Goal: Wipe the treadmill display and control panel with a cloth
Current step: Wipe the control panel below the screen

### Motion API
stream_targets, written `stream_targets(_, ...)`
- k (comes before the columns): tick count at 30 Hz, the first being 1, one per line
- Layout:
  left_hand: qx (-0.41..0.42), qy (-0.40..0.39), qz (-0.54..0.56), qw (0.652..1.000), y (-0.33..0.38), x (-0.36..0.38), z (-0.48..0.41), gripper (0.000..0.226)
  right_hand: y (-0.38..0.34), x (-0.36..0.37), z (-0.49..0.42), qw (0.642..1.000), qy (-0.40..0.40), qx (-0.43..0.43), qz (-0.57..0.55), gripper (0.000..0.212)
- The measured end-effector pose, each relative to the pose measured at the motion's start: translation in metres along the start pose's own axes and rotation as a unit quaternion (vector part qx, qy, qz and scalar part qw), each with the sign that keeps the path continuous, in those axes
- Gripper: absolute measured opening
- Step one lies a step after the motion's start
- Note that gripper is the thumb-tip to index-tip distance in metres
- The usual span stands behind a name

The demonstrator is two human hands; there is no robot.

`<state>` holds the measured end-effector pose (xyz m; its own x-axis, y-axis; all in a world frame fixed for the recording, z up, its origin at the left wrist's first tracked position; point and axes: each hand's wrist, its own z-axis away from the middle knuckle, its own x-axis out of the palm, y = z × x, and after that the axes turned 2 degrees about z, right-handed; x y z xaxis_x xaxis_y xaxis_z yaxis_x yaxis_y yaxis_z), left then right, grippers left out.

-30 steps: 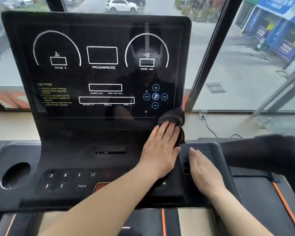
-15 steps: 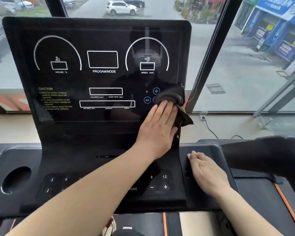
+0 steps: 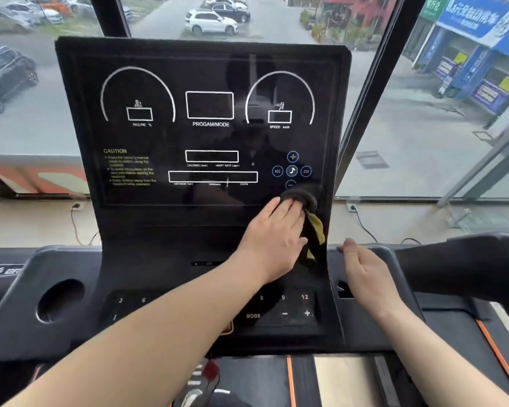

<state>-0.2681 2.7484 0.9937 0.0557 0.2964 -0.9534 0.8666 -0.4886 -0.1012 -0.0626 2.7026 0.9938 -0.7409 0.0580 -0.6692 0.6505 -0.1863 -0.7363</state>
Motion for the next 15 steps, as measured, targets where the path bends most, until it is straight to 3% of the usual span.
stream_targets(3,0.001,0.048,0.039,0.998,-0.013,0.007,0.016,0.042,-0.030,0.017,0.008,0.999,0.027,-0.038,-0.019,0.050)
stream_targets(6,-0.048,0.081,0.075,0.993,-0.037,0.004,0.034,0.029,-0.059,0.037,0.016,0.996,0.038,-0.084,-0.016,0.048)
stream_targets(11,-0.151,0.059,0.070,0.984,-0.097,-0.019,0.080,0.044,-0.102,0.083,0.027,0.992,0.036,-0.121,0.020,0.049)
stream_targets(15,-0.220,0.016,0.052,0.974,-0.163,-0.033,0.131,0.044,-0.131,0.127,0.039,0.987,0.019,-0.157,0.023,0.052)
